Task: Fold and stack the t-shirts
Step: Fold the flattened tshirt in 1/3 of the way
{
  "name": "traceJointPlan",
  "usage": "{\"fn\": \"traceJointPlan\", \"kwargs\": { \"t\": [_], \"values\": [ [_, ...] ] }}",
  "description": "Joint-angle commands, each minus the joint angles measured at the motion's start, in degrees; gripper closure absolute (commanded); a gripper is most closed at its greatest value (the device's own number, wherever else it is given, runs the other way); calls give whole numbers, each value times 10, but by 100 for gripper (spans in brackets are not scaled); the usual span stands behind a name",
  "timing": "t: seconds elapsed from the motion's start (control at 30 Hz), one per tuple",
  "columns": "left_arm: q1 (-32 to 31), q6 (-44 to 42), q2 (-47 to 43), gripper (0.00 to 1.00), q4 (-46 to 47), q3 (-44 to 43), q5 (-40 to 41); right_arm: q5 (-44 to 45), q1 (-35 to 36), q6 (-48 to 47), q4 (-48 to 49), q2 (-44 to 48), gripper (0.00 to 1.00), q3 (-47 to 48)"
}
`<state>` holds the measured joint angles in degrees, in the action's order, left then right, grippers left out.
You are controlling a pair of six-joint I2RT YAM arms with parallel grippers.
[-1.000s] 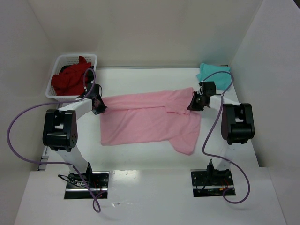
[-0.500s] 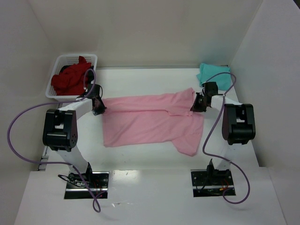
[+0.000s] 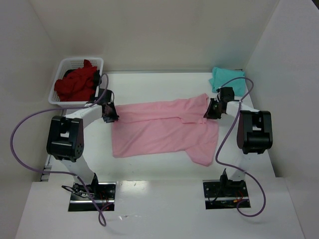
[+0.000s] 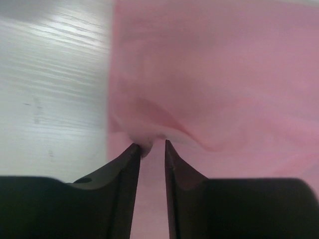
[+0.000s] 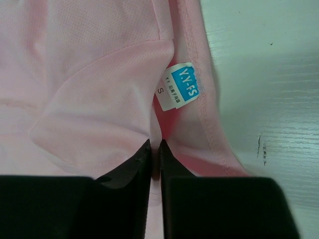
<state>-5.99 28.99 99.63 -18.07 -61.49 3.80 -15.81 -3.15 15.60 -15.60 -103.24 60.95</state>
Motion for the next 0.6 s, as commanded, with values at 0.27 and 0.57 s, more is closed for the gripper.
{"fn": "traceJointPlan", "kwargs": {
  "t": [0.27,0.57],
  "values": [
    [-53,-29,-105,31,-43,-3,-38,4,-5,15,2,9,24,69],
    [-47,45,-117,26,-47,-35,111,10,-5,22,7,-20,24,134]
  ]
}}
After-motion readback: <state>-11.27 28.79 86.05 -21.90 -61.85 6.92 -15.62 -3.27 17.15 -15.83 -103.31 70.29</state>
